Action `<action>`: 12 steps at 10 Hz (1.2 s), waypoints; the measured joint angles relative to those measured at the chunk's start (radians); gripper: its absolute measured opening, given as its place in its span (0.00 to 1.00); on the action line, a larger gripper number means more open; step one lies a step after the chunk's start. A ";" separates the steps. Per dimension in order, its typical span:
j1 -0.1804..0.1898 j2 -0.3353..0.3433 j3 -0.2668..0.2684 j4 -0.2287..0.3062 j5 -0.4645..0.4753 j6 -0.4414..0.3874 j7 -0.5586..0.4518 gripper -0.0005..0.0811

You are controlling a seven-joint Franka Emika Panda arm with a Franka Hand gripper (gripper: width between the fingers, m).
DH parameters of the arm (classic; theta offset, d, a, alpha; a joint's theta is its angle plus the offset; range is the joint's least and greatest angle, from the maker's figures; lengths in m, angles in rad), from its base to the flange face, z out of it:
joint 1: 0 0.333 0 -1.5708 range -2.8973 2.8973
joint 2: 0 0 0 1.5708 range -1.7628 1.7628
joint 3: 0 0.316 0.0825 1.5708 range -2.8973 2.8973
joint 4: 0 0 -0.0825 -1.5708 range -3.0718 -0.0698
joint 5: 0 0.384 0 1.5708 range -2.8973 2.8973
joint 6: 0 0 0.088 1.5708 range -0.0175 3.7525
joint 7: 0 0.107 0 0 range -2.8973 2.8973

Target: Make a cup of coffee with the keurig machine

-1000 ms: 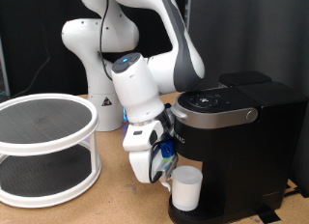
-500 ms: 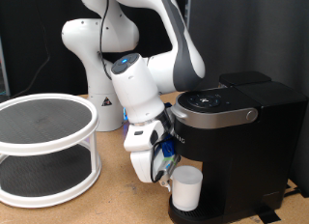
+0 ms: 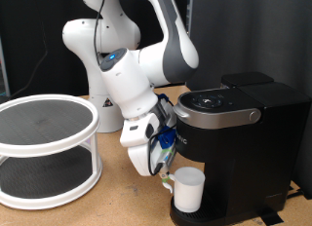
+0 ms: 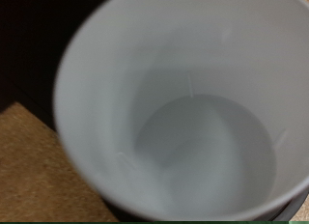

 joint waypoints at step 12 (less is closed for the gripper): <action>-0.093 -0.330 -0.064 -0.112 -0.163 -0.299 0.034 0.99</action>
